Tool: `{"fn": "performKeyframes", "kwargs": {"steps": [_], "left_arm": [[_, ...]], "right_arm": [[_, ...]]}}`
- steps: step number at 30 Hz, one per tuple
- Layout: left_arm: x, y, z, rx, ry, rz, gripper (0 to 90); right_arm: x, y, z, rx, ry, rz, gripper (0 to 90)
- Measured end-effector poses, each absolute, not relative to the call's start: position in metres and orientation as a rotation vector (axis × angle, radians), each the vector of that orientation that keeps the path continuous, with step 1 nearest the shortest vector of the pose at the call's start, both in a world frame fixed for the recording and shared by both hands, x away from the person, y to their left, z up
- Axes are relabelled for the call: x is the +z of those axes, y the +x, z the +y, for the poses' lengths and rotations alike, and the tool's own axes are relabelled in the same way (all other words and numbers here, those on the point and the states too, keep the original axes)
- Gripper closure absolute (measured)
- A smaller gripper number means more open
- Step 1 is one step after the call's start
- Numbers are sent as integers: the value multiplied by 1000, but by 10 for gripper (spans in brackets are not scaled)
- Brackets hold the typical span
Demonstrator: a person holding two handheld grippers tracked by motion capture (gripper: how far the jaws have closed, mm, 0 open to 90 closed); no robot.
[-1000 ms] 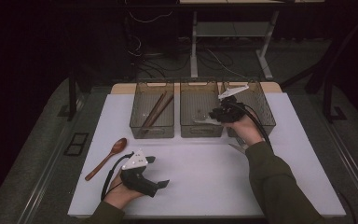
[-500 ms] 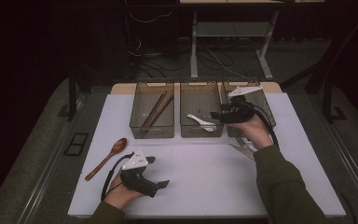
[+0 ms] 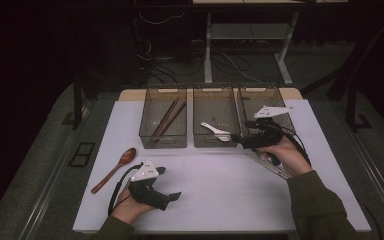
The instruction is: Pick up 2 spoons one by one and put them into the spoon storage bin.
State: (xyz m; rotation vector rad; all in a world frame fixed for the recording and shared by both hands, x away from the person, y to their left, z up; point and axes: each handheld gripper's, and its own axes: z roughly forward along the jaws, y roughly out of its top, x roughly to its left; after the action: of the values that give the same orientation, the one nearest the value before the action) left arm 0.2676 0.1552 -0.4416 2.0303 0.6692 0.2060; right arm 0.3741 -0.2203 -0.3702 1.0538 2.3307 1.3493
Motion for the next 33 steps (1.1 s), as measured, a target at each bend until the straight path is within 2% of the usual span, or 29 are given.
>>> {"fn": "performKeyframes", "kwargs": {"steps": [25, 33], "left_arm": [[-435, 268, 155, 225, 2026, 666, 0], [-429, 271, 159, 243, 2015, 678, 54]], "right_arm": [[-420, 302, -257, 1352, 1014, 2375, 174], [-432, 281, -267, 1386, 1015, 2353, 174]]}}
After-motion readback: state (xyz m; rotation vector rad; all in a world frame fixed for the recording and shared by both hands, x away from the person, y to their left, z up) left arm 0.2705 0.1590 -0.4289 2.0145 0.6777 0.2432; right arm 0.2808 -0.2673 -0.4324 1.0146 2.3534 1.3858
